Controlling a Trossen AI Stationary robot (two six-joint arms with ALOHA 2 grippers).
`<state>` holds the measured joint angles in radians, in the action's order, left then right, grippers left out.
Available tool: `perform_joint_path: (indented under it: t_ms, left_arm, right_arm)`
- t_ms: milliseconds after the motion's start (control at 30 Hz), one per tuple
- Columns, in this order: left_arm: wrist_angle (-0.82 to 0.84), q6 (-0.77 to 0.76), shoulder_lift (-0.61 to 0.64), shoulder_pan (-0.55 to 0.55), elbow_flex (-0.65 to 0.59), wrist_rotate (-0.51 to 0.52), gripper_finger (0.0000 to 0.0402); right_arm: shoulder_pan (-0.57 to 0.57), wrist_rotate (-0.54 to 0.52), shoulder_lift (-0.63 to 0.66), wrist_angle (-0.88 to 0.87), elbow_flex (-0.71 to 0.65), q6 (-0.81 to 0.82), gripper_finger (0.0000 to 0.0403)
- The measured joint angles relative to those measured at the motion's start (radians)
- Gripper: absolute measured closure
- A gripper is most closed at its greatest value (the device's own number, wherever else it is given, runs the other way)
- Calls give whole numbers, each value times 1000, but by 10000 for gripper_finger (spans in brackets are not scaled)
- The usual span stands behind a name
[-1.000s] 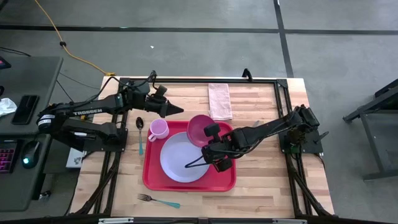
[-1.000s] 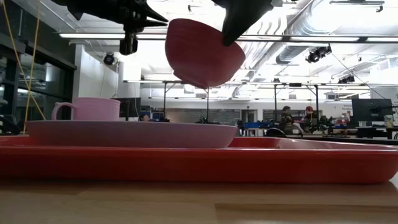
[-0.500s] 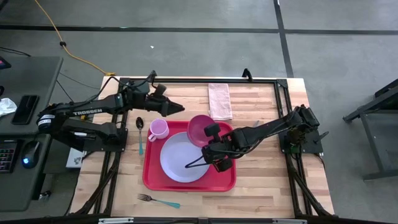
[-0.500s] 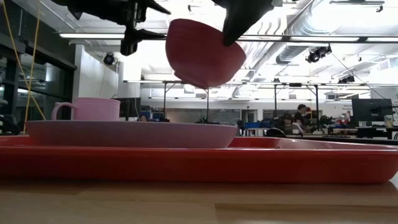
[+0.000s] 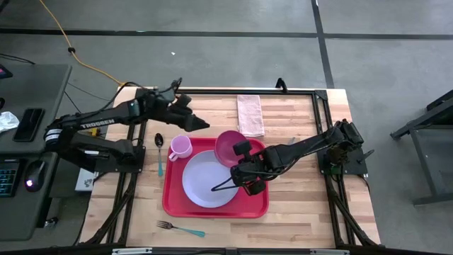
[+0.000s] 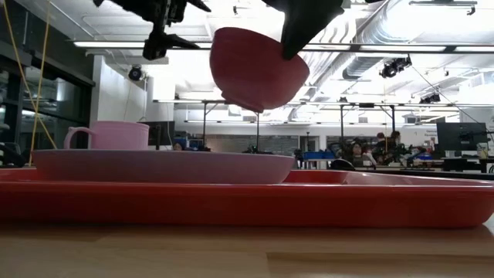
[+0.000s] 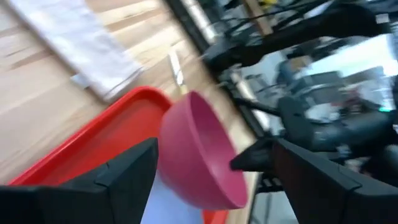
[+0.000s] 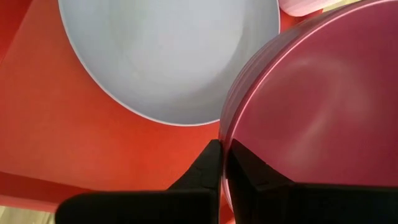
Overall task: Set up tray
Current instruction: Put the red bowl on top of the blue plate
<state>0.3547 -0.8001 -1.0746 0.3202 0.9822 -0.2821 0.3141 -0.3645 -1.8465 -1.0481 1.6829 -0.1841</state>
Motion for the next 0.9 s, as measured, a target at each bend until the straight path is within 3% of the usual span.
perform_joint_path:
  t_ms: [467, 633, 900]
  left_arm:
    - [564, 105, -352, -80, 447, 233, 55]
    - [619, 135, -432, -80, 530, 248, 54]
    - [614, 141, -464, -80, 543, 245, 54]
  right_arm:
    - [-16, -5, 0, -14, -1, 4, 403]
    - [-15, -3, 0, -20, -1, 5, 403]
    - [-16, -3, 0, -29, -1, 5, 403]
